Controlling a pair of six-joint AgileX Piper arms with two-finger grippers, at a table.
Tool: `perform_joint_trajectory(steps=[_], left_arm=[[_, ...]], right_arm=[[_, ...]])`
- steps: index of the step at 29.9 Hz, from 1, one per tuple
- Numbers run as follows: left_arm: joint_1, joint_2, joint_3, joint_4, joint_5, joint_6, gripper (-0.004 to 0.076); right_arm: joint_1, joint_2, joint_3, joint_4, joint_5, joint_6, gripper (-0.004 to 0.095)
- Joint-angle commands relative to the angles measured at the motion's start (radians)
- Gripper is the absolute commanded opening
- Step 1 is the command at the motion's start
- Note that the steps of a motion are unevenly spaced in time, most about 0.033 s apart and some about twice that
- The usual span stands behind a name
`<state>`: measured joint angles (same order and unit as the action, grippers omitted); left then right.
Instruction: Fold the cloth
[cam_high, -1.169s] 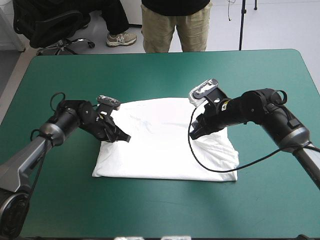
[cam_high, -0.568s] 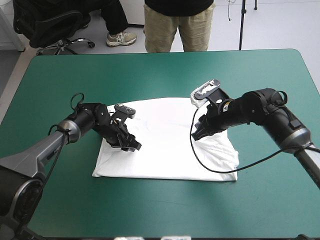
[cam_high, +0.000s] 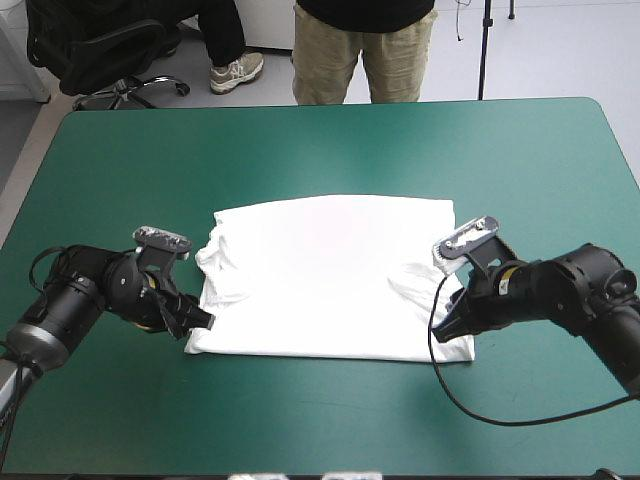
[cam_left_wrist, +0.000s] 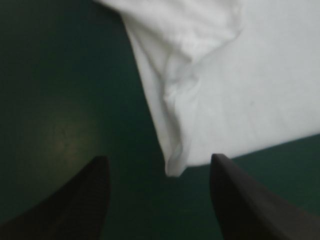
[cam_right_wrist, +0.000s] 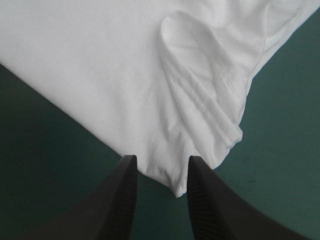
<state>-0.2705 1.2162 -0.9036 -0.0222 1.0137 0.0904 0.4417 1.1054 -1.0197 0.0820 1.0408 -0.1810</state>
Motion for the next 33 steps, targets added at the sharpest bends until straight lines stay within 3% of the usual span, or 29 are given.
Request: perform_joint_trajectory(steps=[1, 5, 9, 13, 24, 28, 33], left_arm=[[0.048, -0.029, 0.058, -0.006, -0.089, -0.019, 0.0433], [0.085, -0.027, 0.113, -0.054, -0.187, -0.029, 0.0433], [0.089, -0.006, 0.125, -0.137, -0.212, 0.008, 0.0433], [0.089, 0.036, 0.125, -0.232, -0.186, 0.096, 0.0433], [0.089, 0.202, 0.128, -0.186, -0.193, 0.094, 0.0425], [0.089, 0.234, 0.128, -0.193, -0.143, 0.119, 0.0310], [0.089, 0.234, 0.128, -0.185, -0.119, 0.130, 0.0013]], right_arm=[[-0.003, -0.054, 0.066, -0.001, -0.129, 0.038, 0.0330], [-0.003, -0.064, 0.144, -0.001, -0.237, 0.069, 0.0328], [-0.012, -0.064, 0.218, -0.002, -0.325, 0.107, 0.0329], [-0.012, -0.064, 0.251, -0.007, -0.328, 0.125, 0.0328], [-0.021, -0.064, 0.255, -0.037, -0.307, 0.158, 0.0324], [-0.081, -0.068, 0.255, -0.114, -0.263, 0.226, 0.0324], [-0.172, -0.073, 0.256, 0.005, -0.209, 0.105, 0.0327]])
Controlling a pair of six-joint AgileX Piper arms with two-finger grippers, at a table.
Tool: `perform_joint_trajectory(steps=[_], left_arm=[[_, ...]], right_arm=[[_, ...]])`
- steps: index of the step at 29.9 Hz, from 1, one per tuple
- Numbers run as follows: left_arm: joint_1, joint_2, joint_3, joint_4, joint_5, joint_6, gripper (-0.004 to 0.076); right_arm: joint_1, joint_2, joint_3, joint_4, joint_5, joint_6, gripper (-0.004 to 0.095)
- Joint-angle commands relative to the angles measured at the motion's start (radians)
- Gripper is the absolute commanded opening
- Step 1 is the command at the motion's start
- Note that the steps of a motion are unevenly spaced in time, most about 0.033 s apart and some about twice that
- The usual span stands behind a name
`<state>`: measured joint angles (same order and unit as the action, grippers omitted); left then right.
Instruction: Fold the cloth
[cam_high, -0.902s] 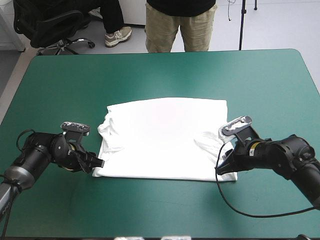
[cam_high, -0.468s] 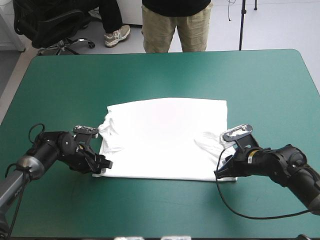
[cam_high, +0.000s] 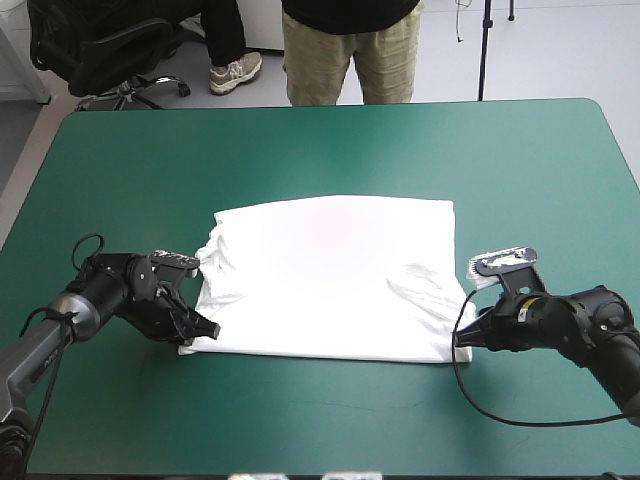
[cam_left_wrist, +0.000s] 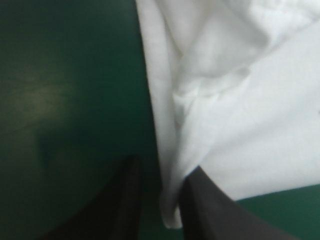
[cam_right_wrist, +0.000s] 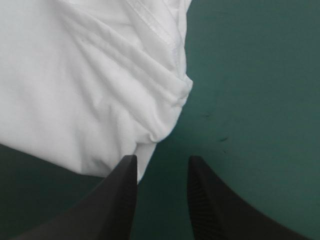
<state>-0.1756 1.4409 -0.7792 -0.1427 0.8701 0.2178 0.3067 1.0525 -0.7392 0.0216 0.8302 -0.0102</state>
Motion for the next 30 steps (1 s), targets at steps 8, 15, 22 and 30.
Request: perform_joint_trajectory(steps=[8, 15, 22, 30], left_arm=[[-0.006, 0.009, 0.003, -0.069, 0.018, 0.013, -0.0017], [-0.006, 0.009, 0.003, -0.072, 0.008, 0.018, -0.0017], [-0.006, 0.009, 0.003, -0.080, 0.003, 0.021, -0.0017], [-0.006, 0.009, 0.003, -0.080, 0.000, 0.021, -0.0017]], right_arm=[[-0.048, -0.018, -0.023, 0.150, 0.074, -0.113, 0.0469], [-0.048, 0.002, 0.046, 0.171, 0.054, -0.120, 0.0469], [-0.048, 0.103, 0.064, 0.269, -0.046, -0.197, 0.0469], [-0.048, 0.231, 0.068, 0.299, -0.008, -0.273, 0.0375]])
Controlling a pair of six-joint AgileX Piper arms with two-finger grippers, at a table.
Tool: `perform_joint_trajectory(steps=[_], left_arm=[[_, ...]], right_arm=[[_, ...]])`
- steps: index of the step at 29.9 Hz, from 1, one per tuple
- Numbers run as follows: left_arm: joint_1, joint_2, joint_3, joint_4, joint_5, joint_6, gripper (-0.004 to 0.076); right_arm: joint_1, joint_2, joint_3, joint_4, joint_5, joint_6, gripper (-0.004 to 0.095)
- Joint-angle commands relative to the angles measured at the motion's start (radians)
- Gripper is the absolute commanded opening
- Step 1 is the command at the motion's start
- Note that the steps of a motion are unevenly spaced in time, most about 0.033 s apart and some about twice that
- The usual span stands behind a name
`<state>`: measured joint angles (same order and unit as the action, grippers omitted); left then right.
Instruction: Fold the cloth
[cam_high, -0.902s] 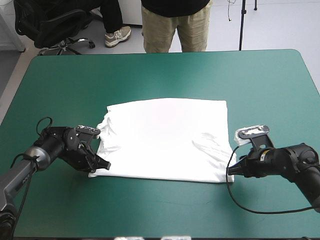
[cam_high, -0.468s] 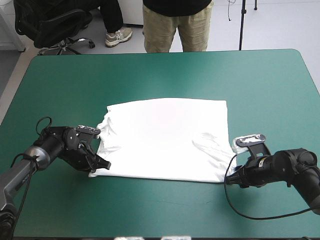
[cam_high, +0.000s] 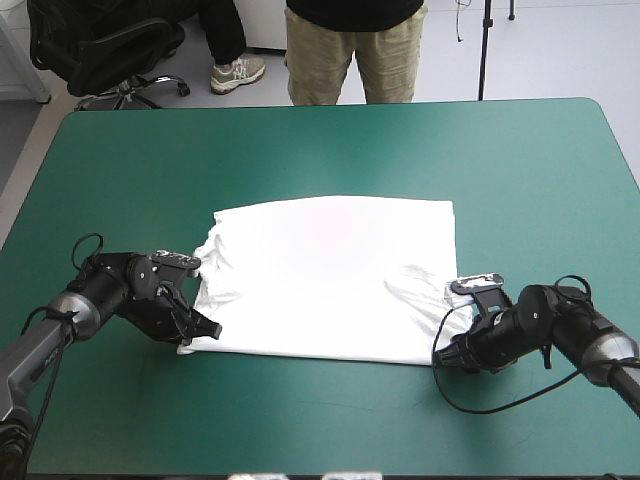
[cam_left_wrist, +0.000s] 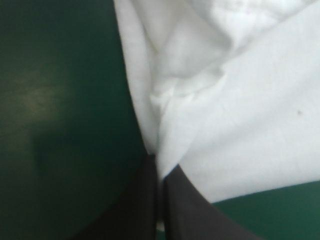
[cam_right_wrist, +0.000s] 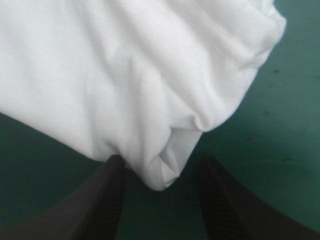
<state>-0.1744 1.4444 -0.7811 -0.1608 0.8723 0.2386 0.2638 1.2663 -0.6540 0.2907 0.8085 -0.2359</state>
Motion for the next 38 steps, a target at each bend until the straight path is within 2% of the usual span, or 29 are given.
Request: perform_joint_trajectory(steps=[1, 5, 6, 14, 17, 23, 28, 33, 38], left_arm=[[-0.007, 0.005, 0.005, -0.062, -0.003, 0.000, -0.0017], [-0.007, 0.003, 0.005, -0.062, -0.018, 0.005, -0.0017], [-0.007, 0.000, 0.005, -0.062, -0.018, 0.005, -0.0017], [-0.007, -0.087, 0.005, -0.042, -0.036, 0.003, -0.0017], [-0.007, -0.129, 0.001, -0.042, -0.014, 0.003, -0.0017], [-0.007, -0.221, -0.052, -0.032, 0.106, 0.003, -0.0017], [-0.007, -0.262, -0.127, -0.020, 0.152, 0.003, -0.0017], [-0.006, -0.245, -0.207, 0.002, 0.101, -0.014, -0.0017], [-0.006, -0.174, -0.297, 0.002, 0.028, -0.028, -0.0017]], right_arm=[[-0.005, 0.027, -0.017, 0.036, 0.026, -0.068, 0.0321], [-0.005, 0.025, -0.017, 0.074, 0.038, -0.135, 0.0009], [-0.005, 0.020, -0.017, 0.077, 0.038, -0.136, -0.0012], [-0.005, -0.089, -0.017, 0.044, 0.017, -0.091, -0.0015], [-0.005, -0.147, -0.017, 0.046, 0.056, -0.077, -0.0015], [-0.005, -0.260, -0.021, 0.038, 0.148, -0.037, -0.0015], [-0.005, -0.338, -0.098, -0.026, 0.235, 0.039, -0.0017], [-0.011, -0.333, -0.242, -0.156, 0.262, 0.090, -0.0017], [-0.048, -0.252, -0.354, -0.185, 0.229, 0.062, -0.0018]])
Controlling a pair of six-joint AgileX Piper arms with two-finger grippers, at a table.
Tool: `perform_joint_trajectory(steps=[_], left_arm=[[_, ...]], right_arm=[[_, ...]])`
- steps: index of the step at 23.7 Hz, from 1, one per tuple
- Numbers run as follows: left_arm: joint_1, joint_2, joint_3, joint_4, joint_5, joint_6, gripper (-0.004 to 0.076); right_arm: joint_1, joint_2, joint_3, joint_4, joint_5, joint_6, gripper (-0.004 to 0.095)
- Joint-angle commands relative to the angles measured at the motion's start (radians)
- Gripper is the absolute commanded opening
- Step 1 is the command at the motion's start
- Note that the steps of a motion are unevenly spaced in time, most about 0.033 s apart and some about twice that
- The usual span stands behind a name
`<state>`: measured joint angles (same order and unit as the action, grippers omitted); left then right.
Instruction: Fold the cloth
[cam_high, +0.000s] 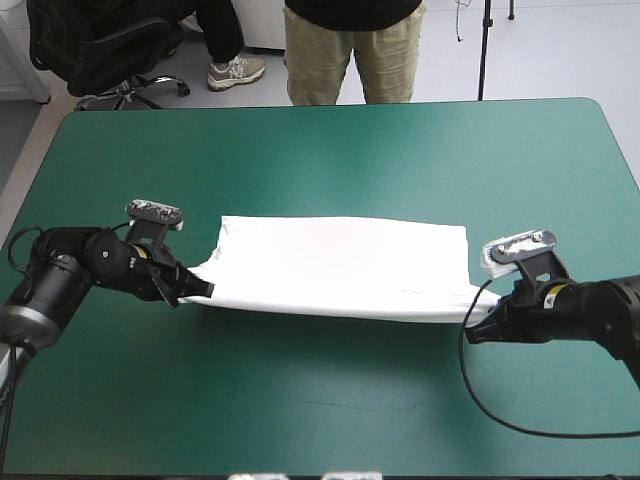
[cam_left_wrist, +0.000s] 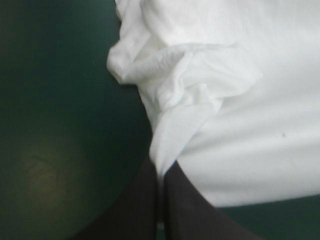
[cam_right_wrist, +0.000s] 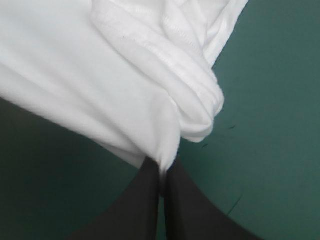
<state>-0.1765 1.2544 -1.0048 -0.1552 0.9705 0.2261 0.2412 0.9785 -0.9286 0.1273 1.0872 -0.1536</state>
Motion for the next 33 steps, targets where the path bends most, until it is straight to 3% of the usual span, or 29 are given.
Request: perform_joint_trajectory(steps=[1, 5, 8, 12, 25, 26, 29, 33], left_arm=[[-0.004, 0.067, -0.118, -0.003, -0.099, -0.015, -0.0017], [-0.003, 0.240, -0.277, 0.000, -0.166, -0.018, -0.0017], [-0.003, 0.379, -0.409, 0.000, -0.183, -0.023, -0.0017], [-0.003, 0.503, -0.519, 0.000, -0.183, -0.022, -0.0017], [-0.003, 0.515, -0.521, 0.091, -0.176, -0.075, 0.0001], [-0.003, 0.515, -0.521, 0.091, -0.176, -0.075, 0.0025], [-0.003, 0.515, -0.521, 0.108, -0.178, -0.075, 0.0205], [-0.003, 0.511, -0.531, 0.217, -0.185, -0.113, 0.0561]], right_arm=[[-0.044, 0.079, -0.114, -0.015, -0.084, -0.048, -0.0018], [-0.106, 0.256, -0.220, -0.007, -0.170, -0.108, -0.0018], [-0.133, 0.391, -0.298, 0.081, -0.217, -0.201, -0.0018], [-0.136, 0.557, -0.410, 0.123, -0.221, -0.230, -0.0017], [-0.139, 0.643, -0.481, 0.111, -0.276, -0.235, -0.0014], [-0.139, 0.643, -0.481, 0.111, -0.276, -0.238, -0.0002], [-0.145, 0.643, -0.481, 0.111, -0.285, -0.243, 0.0106], [-0.174, 0.638, -0.490, 0.111, -0.302, -0.241, 0.0341]])
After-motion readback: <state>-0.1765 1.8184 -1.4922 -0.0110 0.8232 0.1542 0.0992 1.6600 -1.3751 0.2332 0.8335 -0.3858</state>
